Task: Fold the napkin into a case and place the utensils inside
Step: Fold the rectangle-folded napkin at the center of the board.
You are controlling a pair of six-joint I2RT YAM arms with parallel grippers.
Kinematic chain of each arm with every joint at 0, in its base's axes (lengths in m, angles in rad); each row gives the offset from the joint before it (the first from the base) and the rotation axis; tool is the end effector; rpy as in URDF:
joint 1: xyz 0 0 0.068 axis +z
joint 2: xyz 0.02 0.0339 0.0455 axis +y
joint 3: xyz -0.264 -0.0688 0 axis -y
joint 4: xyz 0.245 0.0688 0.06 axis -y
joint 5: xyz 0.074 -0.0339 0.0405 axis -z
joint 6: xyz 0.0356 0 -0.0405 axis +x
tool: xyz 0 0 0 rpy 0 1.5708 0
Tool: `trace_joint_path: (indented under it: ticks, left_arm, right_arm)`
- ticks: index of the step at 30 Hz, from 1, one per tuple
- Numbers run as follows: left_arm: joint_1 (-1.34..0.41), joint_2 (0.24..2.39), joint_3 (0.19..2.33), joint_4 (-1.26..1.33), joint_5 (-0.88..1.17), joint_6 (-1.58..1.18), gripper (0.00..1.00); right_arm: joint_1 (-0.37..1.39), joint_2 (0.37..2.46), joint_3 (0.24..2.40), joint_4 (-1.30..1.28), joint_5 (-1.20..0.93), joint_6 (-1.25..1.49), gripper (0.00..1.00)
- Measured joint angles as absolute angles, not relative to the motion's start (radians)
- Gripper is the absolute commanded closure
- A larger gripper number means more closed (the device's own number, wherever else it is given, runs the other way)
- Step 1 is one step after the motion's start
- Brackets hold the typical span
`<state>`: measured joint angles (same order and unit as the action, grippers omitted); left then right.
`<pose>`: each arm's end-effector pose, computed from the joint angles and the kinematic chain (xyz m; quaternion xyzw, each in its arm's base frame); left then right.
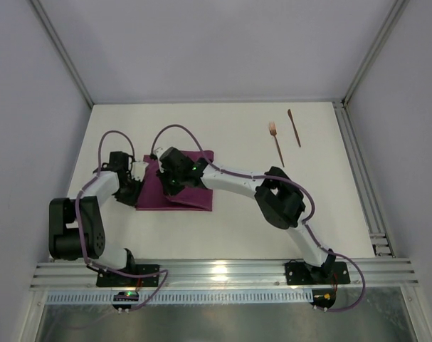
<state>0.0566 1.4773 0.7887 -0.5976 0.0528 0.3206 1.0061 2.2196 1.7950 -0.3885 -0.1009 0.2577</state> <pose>0.2531 0.0125 0.1618 0.1340 0.9804 0.0009 0.1442 0.2660 0.4266 0.1981 -0.3565 0.8569 0.2560 0.2704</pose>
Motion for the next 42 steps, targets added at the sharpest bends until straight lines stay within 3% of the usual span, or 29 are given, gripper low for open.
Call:
trace_joint_path:
  ticks: [12, 35, 42]
  left_arm:
    - [0.057, 1.491, 0.793, -0.605, 0.064, 0.321, 0.82]
    - [0.060, 1.492, 0.793, -0.605, 0.060, 0.320, 0.84]
    - [0.060, 1.492, 0.793, -0.605, 0.059, 0.320, 0.89]
  right_arm:
    - [1.013, 2.256, 1.797, -0.179, -0.252, 0.311, 0.96]
    - [1.030, 2.399, 1.821, -0.023, -0.383, 0.449, 0.96]
    - [1.030, 2.399, 1.825, 0.007, -0.389, 0.467, 0.96]
